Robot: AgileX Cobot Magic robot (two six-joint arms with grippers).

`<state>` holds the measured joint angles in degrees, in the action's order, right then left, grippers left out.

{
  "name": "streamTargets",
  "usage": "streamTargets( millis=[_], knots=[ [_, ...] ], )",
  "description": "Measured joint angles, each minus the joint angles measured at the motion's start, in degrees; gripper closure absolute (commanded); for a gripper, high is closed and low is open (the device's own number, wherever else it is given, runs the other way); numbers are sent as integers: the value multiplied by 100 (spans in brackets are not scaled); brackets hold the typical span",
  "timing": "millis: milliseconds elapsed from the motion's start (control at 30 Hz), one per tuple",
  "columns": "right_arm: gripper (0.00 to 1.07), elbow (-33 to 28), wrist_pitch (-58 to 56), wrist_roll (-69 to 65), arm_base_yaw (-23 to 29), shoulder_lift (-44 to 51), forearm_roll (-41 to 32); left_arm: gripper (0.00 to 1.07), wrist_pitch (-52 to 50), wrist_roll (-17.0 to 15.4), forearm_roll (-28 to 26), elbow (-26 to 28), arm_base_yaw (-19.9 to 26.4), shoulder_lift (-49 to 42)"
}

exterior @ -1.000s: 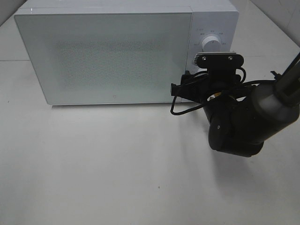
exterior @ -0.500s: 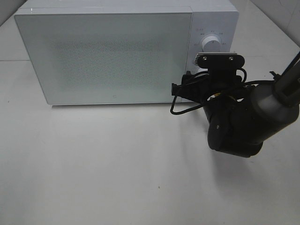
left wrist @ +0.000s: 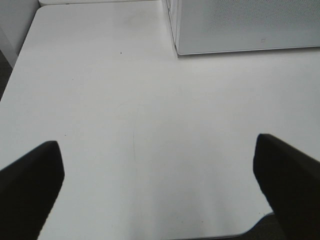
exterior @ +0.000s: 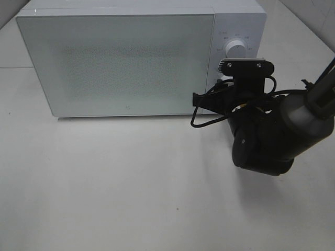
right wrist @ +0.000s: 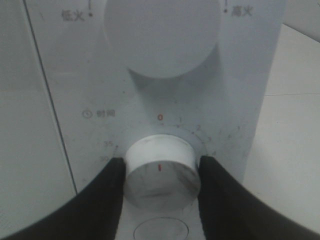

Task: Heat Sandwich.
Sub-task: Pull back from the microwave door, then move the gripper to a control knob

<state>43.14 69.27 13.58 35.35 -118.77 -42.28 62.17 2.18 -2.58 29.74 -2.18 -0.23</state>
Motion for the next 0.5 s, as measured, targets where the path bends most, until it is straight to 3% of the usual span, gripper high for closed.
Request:
streamTargets(
  millis=[67, 500],
  knots=[
    [107, 0, 0, 29, 0, 0, 0, 9, 0, 0, 0, 0, 0, 0],
    [105, 0, 0, 138, 0, 0, 0, 9, 0, 0, 0, 0, 0, 0]
  ],
)
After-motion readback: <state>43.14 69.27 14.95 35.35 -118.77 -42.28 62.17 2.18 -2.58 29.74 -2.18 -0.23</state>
